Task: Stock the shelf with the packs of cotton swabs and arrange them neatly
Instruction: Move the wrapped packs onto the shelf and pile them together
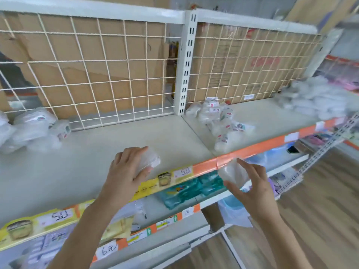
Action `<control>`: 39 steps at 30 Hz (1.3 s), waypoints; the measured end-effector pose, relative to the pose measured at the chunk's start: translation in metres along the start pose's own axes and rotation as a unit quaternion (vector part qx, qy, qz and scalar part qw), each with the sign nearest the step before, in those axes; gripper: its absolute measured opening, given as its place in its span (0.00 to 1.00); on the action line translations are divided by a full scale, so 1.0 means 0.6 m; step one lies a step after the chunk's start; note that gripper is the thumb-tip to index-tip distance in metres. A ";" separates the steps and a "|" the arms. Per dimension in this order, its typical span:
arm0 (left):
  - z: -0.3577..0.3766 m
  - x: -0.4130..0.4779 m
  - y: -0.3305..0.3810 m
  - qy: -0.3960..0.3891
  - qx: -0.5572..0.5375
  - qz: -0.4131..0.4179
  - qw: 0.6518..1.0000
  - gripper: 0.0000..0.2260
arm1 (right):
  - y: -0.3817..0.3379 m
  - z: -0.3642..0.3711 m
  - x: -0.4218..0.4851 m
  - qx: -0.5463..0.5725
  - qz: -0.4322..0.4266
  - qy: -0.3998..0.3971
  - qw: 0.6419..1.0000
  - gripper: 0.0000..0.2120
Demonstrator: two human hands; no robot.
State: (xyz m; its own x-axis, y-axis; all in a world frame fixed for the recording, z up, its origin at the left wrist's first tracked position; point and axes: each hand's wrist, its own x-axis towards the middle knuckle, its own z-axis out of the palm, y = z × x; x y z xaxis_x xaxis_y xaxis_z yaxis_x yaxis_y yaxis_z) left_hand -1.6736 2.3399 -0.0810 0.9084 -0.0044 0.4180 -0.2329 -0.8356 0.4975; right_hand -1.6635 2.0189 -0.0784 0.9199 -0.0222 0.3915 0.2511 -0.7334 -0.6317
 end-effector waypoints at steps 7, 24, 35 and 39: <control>0.102 0.020 0.171 -0.049 -0.021 0.082 0.995 0.23 | 0.109 -0.172 -0.070 -0.031 0.071 0.052 0.996 0.30; 0.311 0.197 0.371 -0.115 -0.097 0.195 0.969 0.26 | 0.286 -0.341 -0.034 -0.077 0.176 0.161 0.968 0.32; 0.453 0.409 0.451 -0.131 -0.157 0.217 0.955 0.24 | 0.383 -0.379 0.139 -0.094 0.191 0.197 0.957 0.30; 0.507 0.449 0.475 -0.146 -0.162 0.232 0.948 0.24 | 0.435 -0.397 0.168 -0.117 0.204 0.210 0.949 0.30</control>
State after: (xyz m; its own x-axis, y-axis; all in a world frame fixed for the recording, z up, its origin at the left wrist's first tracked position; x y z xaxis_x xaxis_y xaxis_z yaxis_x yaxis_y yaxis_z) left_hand -1.3900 1.9333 -0.0576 0.7291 -0.5214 0.4434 -0.6817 -0.4946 0.5392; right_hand -1.5771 1.6635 -0.0447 0.7122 -0.5704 0.4092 -0.2194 -0.7346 -0.6420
